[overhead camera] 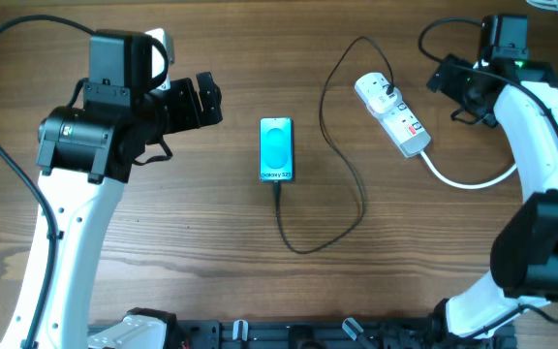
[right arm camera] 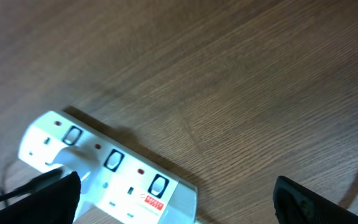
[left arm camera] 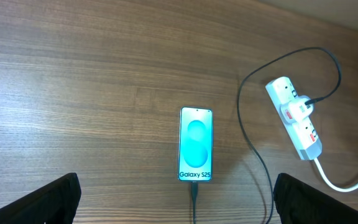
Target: Plug charger to phone and switch on socket
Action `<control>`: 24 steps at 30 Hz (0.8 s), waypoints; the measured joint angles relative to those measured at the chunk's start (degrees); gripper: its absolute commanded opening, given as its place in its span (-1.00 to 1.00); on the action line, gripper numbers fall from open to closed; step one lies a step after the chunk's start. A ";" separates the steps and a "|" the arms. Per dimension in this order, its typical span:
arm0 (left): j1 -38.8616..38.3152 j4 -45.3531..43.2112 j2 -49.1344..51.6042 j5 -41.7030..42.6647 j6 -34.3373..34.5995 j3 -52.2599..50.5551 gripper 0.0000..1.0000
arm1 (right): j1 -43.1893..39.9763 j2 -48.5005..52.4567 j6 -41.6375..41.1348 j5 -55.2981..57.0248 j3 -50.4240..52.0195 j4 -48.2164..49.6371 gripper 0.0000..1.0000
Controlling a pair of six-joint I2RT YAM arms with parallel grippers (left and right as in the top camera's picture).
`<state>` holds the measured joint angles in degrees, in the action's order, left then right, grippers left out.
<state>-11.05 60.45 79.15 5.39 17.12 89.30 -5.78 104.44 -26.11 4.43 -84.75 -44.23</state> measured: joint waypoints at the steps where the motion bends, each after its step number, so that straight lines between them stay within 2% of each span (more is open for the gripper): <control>1: 0.00 0.04 0.00 0.00 0.00 0.00 1.00 | 0.00 1.29 0.92 0.13 0.00 0.76 0.99; 6: 0.00 0.00 0.00 0.00 0.00 0.00 1.00 | 0.00 9.53 6.40 -0.59 0.00 3.43 1.00; 8: 0.00 0.02 0.00 0.00 0.00 0.00 1.00 | 0.00 12.17 8.52 -4.04 0.00 4.11 1.00; 15: 0.00 0.02 0.00 0.00 0.00 0.00 1.00 | 0.00 13.57 9.97 -9.11 0.00 4.26 0.99; 24: 0.00 0.02 0.00 0.00 0.00 0.00 1.00 | 0.00 14.19 9.92 -10.01 0.00 4.22 0.99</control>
<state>-11.05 60.47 79.15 5.39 17.12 89.30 -5.78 118.63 -16.19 -5.58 -84.75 -40.01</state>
